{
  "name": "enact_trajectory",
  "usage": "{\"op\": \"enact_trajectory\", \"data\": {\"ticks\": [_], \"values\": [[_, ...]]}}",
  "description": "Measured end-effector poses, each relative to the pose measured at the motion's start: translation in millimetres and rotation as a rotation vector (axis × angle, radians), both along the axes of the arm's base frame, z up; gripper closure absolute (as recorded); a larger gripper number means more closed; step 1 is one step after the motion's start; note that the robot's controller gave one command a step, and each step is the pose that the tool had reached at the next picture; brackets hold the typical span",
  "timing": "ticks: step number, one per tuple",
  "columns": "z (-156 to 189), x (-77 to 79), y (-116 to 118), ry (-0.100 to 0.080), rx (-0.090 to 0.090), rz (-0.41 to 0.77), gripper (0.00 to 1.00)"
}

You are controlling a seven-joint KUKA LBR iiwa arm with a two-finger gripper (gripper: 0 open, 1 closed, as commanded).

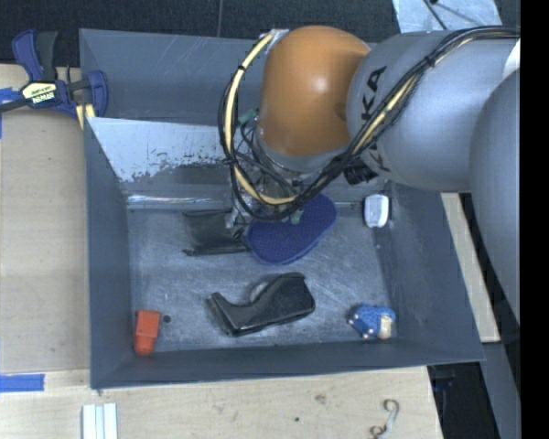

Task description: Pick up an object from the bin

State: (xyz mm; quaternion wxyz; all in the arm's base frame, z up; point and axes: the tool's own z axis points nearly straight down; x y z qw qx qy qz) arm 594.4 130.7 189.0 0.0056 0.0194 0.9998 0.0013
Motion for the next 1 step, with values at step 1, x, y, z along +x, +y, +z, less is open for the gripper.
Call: {"op": "enact_trajectory", "data": {"ticks": [1], "values": [[81.4, 2.6, 8.6, -0.001, -0.005, 0.445, 1.00]]}}
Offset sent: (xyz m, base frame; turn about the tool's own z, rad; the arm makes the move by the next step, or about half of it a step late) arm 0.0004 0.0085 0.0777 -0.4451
